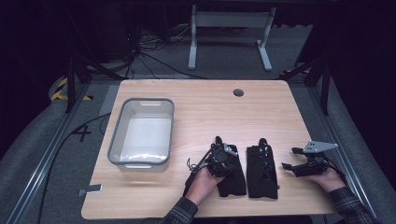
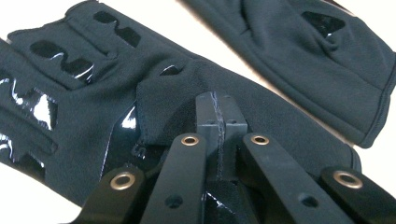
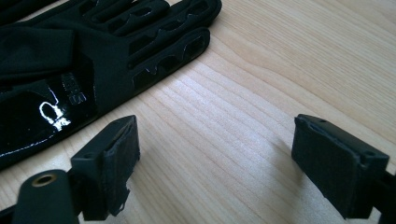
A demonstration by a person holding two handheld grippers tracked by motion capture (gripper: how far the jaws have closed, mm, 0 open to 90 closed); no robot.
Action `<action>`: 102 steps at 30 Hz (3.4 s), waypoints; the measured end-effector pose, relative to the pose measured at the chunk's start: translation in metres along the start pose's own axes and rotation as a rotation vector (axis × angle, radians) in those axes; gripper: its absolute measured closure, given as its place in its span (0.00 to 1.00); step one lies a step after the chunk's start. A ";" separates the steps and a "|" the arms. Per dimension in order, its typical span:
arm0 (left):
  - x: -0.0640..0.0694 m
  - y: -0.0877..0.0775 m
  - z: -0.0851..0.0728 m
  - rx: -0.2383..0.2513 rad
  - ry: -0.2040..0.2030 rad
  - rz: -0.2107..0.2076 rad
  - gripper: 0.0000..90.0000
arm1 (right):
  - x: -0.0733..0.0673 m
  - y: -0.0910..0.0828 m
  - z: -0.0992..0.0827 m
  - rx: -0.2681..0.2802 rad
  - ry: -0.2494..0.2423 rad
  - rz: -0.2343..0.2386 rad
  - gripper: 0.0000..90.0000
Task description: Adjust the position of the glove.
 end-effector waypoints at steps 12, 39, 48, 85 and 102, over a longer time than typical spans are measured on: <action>0.006 0.008 0.008 0.000 0.059 -0.038 1.00 | 0.000 0.000 0.000 -0.001 -0.001 0.002 0.17; -0.021 -0.015 -0.015 0.016 -0.034 0.156 0.57 | -0.001 0.000 0.000 -0.001 -0.001 0.004 0.17; -0.016 -0.013 -0.014 0.009 -0.022 0.154 0.84 | 0.000 0.000 0.000 -0.001 -0.004 0.004 0.18; -0.024 -0.036 -0.005 0.061 -0.118 0.040 0.94 | -0.054 0.001 0.018 -0.050 -0.126 0.284 1.00; -0.021 -0.038 -0.002 0.090 -0.127 -0.002 0.93 | -0.061 0.007 0.022 -0.048 -0.124 0.298 1.00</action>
Point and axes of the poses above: each handheld gripper's, and its own axes: y roughly forward along the jaws, z roughly out of its top, x roughly to its right, the point moved 3 cm from there along y, roughly forward along the jaws, and after that the axes turned 4 degrees about x, right-handed, at the moved point
